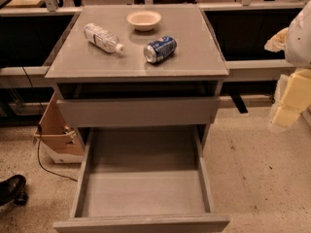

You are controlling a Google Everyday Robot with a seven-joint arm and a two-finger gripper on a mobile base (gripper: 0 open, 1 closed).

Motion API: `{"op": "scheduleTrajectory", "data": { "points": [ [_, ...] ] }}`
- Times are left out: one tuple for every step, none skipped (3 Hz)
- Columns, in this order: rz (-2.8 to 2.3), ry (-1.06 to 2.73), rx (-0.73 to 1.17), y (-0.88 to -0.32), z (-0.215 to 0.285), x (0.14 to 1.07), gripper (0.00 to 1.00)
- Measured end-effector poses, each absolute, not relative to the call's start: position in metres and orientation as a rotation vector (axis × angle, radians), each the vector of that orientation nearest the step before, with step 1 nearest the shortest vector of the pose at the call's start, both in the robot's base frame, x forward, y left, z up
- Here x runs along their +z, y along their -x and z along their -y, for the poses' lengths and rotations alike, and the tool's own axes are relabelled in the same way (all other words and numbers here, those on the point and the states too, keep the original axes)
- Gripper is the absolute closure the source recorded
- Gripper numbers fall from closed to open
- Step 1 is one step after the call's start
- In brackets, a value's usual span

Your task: Place blue plastic bottle into middle drawer

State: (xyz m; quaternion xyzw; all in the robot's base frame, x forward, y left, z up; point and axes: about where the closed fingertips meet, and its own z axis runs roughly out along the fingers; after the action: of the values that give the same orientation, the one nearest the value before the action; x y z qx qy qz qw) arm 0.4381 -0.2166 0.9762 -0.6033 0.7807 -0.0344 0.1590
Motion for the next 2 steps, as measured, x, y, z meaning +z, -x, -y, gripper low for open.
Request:
{"op": "scheduleTrajectory", "data": {
  "points": [
    [-2.232,1.725,-0.098,-0.438,0.217,0.976,0.00],
    [-2.205,1.716,-0.095,-0.450,0.205,0.970,0.00]
  ]
}}
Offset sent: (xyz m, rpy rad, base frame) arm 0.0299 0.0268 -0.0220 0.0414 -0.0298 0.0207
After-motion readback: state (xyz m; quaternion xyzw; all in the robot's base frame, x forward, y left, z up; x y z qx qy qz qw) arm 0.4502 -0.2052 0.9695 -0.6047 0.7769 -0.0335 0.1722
